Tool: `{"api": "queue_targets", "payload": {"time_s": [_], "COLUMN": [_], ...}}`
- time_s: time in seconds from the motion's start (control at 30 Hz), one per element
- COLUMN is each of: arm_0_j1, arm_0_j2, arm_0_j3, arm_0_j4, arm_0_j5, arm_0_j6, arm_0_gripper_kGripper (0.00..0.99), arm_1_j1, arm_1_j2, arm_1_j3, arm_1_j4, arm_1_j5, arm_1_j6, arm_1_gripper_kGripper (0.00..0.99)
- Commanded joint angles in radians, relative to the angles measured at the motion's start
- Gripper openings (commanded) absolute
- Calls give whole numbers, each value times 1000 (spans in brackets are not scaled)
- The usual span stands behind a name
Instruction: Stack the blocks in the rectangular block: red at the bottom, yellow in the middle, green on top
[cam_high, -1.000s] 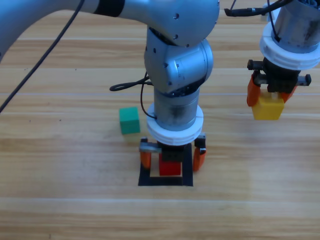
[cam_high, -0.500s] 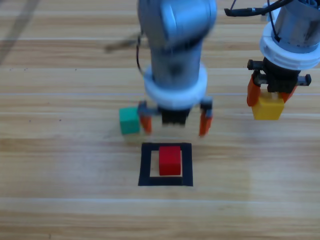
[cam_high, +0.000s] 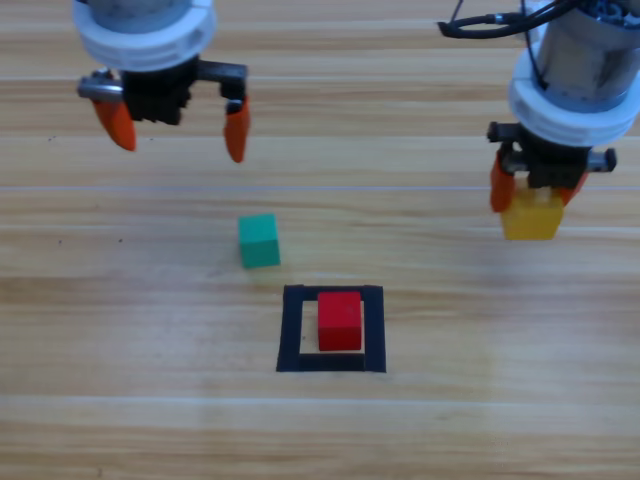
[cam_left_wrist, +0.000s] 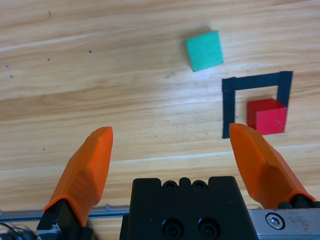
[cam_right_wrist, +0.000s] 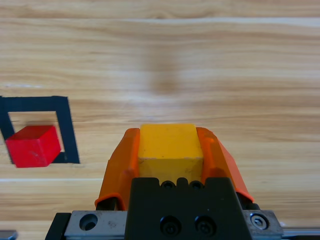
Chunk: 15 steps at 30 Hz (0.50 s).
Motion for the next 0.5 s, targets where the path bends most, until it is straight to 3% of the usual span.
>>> {"api": "queue_targets", "payload": {"time_s": [0.03,0.37,0.5], "arm_0_j1": [61,120,161], "arm_0_j2": [141,179,196], "arm_0_j3": [-28,-93,-111], "arm_0_j4": [-4,-2,-2], "arm_0_j5": [10,-27,-39], "arm_0_j6": [86,188,217], "arm_0_gripper_kGripper": [990,990,990], "arm_1_j1": [117,229,247], "arm_1_j2": [4,105,244], "arm_1_j3": [-9,-151,-365], "arm_1_j4": [8,25,149], "arm_1_j5": [48,111,115], "arm_1_j6": [48,119,119], "arm_1_gripper_kGripper": [0,0,0]}}
